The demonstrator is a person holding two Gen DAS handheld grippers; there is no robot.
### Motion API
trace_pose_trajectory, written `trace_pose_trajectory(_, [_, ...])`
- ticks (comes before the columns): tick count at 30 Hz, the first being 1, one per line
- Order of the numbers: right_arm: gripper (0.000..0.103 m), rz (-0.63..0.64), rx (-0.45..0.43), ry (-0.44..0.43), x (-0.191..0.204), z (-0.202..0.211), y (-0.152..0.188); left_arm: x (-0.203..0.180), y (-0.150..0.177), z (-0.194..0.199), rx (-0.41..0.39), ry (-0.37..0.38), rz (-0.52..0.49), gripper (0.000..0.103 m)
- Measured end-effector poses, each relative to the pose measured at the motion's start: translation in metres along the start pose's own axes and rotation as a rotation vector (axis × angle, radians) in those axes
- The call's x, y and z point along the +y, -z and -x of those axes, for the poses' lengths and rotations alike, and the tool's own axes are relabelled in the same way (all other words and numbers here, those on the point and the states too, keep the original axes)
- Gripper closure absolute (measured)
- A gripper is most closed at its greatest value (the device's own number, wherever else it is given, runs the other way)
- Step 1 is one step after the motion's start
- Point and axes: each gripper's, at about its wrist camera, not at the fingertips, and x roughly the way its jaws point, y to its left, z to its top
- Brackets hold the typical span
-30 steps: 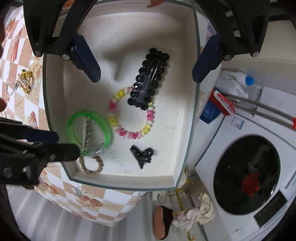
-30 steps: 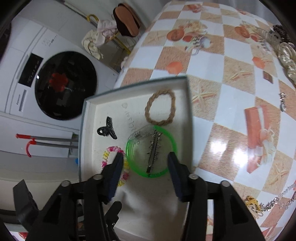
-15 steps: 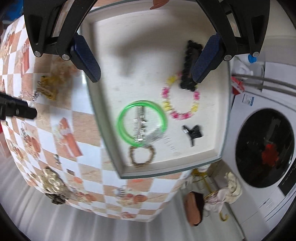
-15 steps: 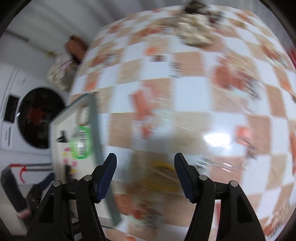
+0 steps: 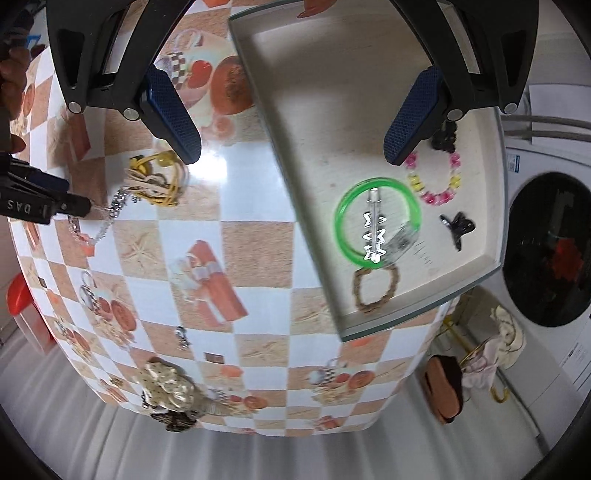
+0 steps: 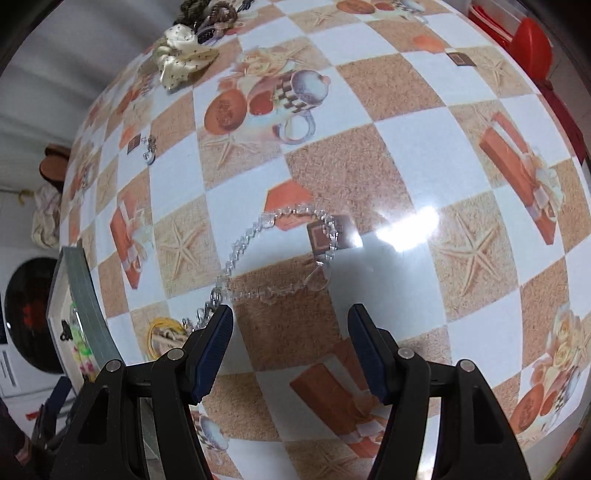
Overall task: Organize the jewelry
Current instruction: 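Move both tools back over the silver chain bracelet and yellow hair tie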
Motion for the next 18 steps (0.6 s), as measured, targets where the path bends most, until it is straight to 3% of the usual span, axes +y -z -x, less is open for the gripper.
trace_pose_trajectory(8, [0.035, 0.104, -0.047, 0.013, 0.033, -0.009, -0.009, -0.013, -0.007, -0.003, 0.004, 0.008, -0.010, 0.001])
trace_pose_trajectory(16, [0.035, 0.443, -0.112, 0.203, 0.073, -0.024, -0.005, -0.027, -0.015, -0.007, 0.012, 0.031, -0.020, 0.001])
trace_pose_trajectory(18, [0.037, 0.490, -0.125, 0.208, 0.076, -0.024, -0.005, -0.031, -0.017, -0.009, 0.021, 0.046, -0.023, 0.001])
